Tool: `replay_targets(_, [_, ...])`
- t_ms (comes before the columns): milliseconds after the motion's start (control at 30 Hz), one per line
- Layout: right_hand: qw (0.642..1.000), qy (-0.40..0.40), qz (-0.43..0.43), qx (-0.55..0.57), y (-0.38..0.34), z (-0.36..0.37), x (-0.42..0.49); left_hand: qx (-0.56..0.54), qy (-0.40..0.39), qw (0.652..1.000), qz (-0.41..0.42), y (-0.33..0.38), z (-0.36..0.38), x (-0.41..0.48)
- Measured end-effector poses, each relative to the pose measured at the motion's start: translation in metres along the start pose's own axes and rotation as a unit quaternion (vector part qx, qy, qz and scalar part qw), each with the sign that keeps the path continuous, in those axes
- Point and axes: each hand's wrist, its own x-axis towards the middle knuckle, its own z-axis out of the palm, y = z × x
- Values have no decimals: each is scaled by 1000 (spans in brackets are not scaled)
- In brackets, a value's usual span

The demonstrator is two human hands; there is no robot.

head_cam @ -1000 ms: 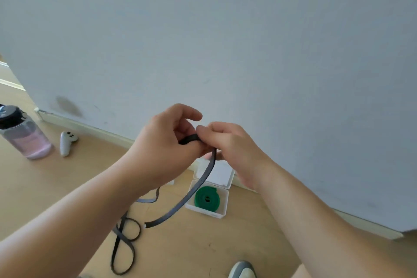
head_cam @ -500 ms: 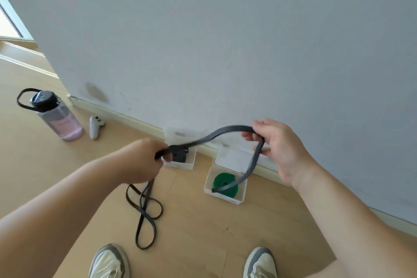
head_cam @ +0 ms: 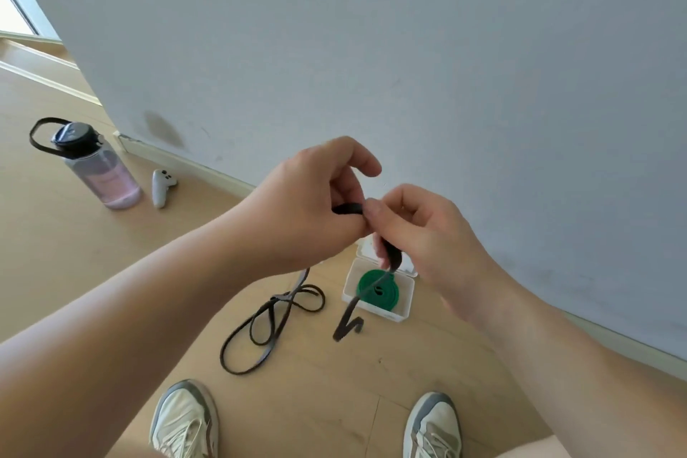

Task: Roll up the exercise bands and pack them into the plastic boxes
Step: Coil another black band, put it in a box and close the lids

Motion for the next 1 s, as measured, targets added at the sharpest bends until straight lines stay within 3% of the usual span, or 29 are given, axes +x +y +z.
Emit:
replay_targets(100, [1000, -2, 1, -1, 3, -1, 1, -10, -50, 999, 2, -10, -4, 0])
replay_targets(167, [999, 19, -8, 46, 5, 0, 3, 46, -121, 991, -37, -26, -4, 2])
replay_targets(267, [995, 37, -22, 94, 6, -3, 4, 194, -266, 934, -137, -59, 4, 2])
replay_targets(367, [991, 65, -9, 114, 9, -15, 5, 276, -317, 884, -203, -86, 8, -2])
replay_targets(467, [994, 94, 54, 35, 22, -30, 10, 308, -296, 880, -206, -89, -1, 3])
replay_targets(600, [982, 65, 156, -81, 39, -39, 19, 299, -253, 903, -174, -67, -10, 8])
replay_targets(833, [999, 25, 25, -30, 27, -5, 21, 192, -105, 975, 48, -36, 7, 1])
replay_targets(933, [999, -20, 6, -47, 23, 8, 17, 91, -11, 995, 49, -32, 7, 4])
replay_targets(1000, [998, -16, -4, -53, 23, 8, 18, 36, 7, 999, 18, -29, 4, 4])
